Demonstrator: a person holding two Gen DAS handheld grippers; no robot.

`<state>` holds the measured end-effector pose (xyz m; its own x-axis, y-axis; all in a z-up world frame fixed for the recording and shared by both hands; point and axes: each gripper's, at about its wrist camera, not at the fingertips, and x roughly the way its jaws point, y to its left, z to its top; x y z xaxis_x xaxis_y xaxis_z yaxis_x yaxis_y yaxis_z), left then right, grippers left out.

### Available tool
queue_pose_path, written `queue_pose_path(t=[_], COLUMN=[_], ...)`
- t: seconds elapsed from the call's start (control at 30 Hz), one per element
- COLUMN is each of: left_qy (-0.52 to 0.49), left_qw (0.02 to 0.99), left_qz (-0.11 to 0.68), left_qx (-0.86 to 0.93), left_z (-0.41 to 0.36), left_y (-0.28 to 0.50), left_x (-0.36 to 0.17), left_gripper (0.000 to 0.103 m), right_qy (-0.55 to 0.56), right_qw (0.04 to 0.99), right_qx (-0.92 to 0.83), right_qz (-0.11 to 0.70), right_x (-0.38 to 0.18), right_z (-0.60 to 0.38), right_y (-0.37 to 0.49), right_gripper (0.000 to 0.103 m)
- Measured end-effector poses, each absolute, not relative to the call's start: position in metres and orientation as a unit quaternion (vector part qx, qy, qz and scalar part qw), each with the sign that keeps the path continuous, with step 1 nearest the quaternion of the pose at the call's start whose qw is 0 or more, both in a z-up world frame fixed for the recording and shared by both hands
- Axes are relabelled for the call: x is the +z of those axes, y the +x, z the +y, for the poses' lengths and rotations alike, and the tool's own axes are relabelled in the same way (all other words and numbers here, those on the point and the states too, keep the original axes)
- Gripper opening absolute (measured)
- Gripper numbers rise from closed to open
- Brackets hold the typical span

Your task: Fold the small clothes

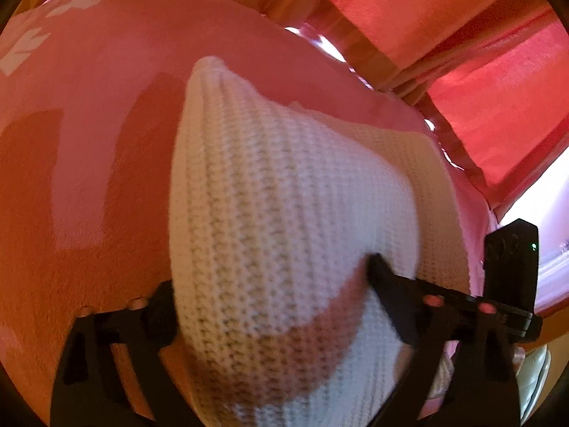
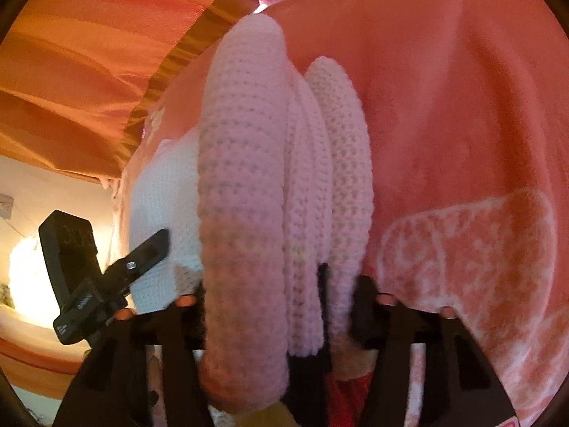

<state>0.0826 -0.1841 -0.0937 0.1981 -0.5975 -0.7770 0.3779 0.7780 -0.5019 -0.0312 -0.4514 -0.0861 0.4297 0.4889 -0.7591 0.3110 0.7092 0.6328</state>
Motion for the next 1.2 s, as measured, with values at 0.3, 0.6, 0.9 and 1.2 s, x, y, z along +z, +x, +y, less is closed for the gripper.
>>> queue_pose_path(t=[0.3,0.6,0.9,1.2], left_qy=[-0.017,0.017,0.039,0.031], left_qw=[0.797,0.805,0.81,0.831], left_qz=[0.501,0.455,0.405,0.306], left_qx=[-0.336,-0.381,-0.421,-0.463], left_z=[-0.197,-0.208,-0.205,-0.19], left_y=[0.058,0.019,-0.034,-0.08], left_x=[-0.052,-0.004,0.053,0.152], left_gripper=[0.044,0.043,0.043,0.043], right_qy=[0.349,0.367,0.348,0.308], right_qw=[0.793,0.826,0.864,0.915], right_qx=[0.038,0.01,-0.019,-0.017], right_qz=[0.498,0.427,0.364,0.26], right_x=[-0.049,-0.003,0.066,0.165], right_z=[-0.445,-0.454,-0.439,-0.424], right_y=[-0.051,-0.111,-0.182,-0.243], right_gripper=[0.034,0.033,0.034,0.034])
